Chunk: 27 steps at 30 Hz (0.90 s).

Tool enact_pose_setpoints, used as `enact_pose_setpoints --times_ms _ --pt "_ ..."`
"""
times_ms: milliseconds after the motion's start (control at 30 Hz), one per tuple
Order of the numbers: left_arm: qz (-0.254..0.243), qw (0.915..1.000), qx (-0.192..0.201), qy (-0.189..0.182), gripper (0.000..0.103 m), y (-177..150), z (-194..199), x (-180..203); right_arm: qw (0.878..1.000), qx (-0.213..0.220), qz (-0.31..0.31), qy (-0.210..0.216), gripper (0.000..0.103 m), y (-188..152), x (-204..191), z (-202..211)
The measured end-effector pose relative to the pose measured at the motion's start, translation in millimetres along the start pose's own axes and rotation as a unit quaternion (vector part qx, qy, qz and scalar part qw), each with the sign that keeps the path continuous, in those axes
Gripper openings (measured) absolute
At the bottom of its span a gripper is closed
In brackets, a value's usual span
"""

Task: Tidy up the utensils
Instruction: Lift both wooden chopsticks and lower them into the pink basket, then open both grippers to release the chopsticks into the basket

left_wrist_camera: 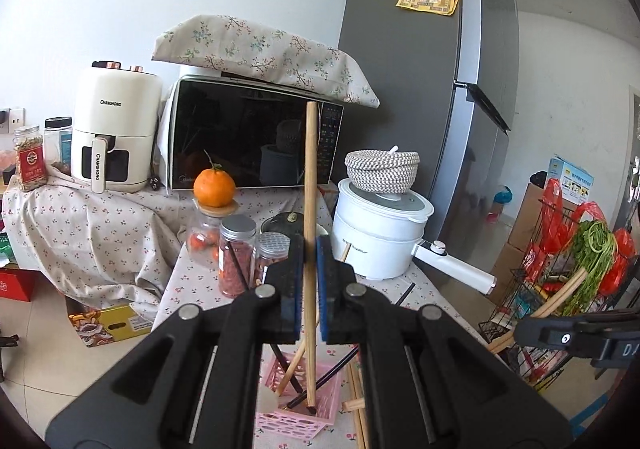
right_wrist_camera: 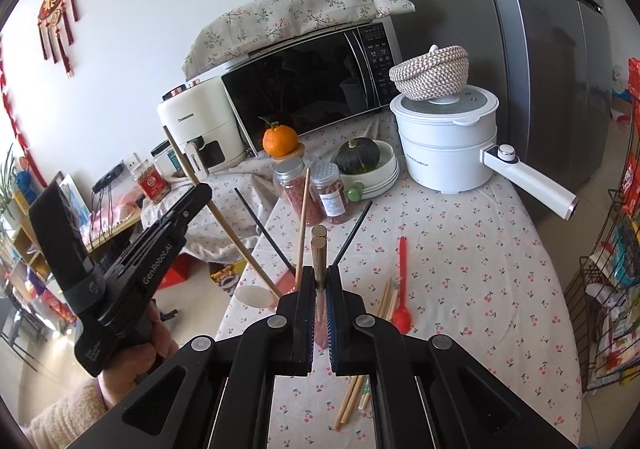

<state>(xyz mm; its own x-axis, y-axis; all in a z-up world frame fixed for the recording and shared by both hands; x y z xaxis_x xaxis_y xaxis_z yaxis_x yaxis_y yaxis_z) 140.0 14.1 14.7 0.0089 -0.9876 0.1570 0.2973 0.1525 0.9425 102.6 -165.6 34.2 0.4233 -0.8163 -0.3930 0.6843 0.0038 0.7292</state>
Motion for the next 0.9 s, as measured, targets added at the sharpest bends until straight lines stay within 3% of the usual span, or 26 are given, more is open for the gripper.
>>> enact_pose_setpoints --times_ms 333,467,567,700,900 --pt "-0.017 0.9976 -0.062 0.027 0.007 -33.6 -42.0 6.2 1.000 0.016 -0.012 0.015 0.005 14.1 1.1 6.1" --pt "0.011 0.9970 -0.072 0.025 0.024 -28.0 -37.8 -1.8 0.999 0.018 -0.015 0.025 0.005 17.5 -0.3 4.6" --pt "0.021 0.9969 -0.072 0.023 0.032 -18.7 -27.5 -7.9 0.999 0.010 -0.019 0.032 0.005 16.9 -1.3 -4.4" --pt "0.027 0.9957 -0.084 0.028 0.038 -15.3 -13.3 -19.4 0.999 -0.017 -0.030 0.038 0.005 9.5 0.2 -28.2" --pt "0.026 0.9937 -0.107 0.024 0.040 -21.7 0.4 -31.1 0.999 -0.031 -0.036 0.019 0.005 5.7 2.5 -59.9"
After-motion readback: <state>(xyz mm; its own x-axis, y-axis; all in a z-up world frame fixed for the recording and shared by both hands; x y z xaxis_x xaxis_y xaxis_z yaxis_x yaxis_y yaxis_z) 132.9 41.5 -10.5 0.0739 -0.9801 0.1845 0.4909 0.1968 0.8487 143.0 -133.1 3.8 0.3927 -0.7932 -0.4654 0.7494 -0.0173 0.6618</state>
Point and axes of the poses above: each gripper's, at about its wrist camera, not at the fingertips, and z roughly against the way its jaws point, x to its right, y to its top, the point moved 8 cm from there along -z, roughly the way its jaws point, and after that the axes turned 5 degrees about y, right-handed, at the moved point
